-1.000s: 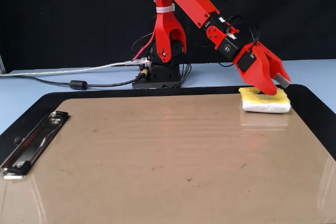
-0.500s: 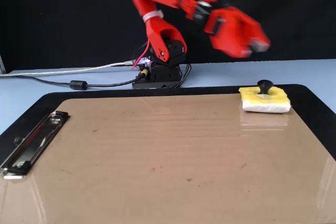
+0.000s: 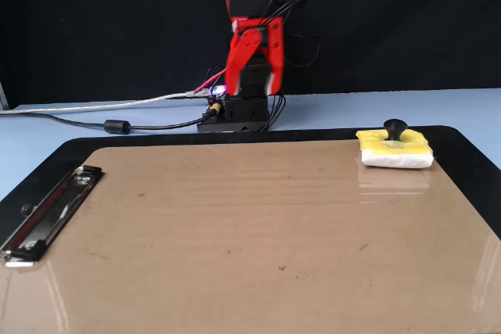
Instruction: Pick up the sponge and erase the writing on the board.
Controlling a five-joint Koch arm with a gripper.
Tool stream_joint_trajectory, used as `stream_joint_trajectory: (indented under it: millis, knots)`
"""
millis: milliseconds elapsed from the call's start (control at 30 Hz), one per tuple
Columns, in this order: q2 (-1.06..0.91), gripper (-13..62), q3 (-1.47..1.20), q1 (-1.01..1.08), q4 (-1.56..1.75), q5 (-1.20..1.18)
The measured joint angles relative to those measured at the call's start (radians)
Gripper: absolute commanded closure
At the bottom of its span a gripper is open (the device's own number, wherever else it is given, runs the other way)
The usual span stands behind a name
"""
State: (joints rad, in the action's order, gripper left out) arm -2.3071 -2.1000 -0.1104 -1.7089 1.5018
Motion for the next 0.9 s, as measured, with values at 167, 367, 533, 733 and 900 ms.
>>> stream_joint_trajectory:
  millis: [167, 367, 533, 733, 900]
  knots:
    - [0.002, 15.4, -0.172, 0.143, 0.146, -0.091]
    - [0.002, 15.4, -0.342, 0.176, 0.402, -0.164]
    - [0.002, 15.4, -0.357, 0.179, 0.448, -0.167]
    - [0.002, 15.3, -0.359, 0.179, 0.448, -0.167]
    - [0.002, 15.2, -0.359, 0.179, 0.448, -0.169]
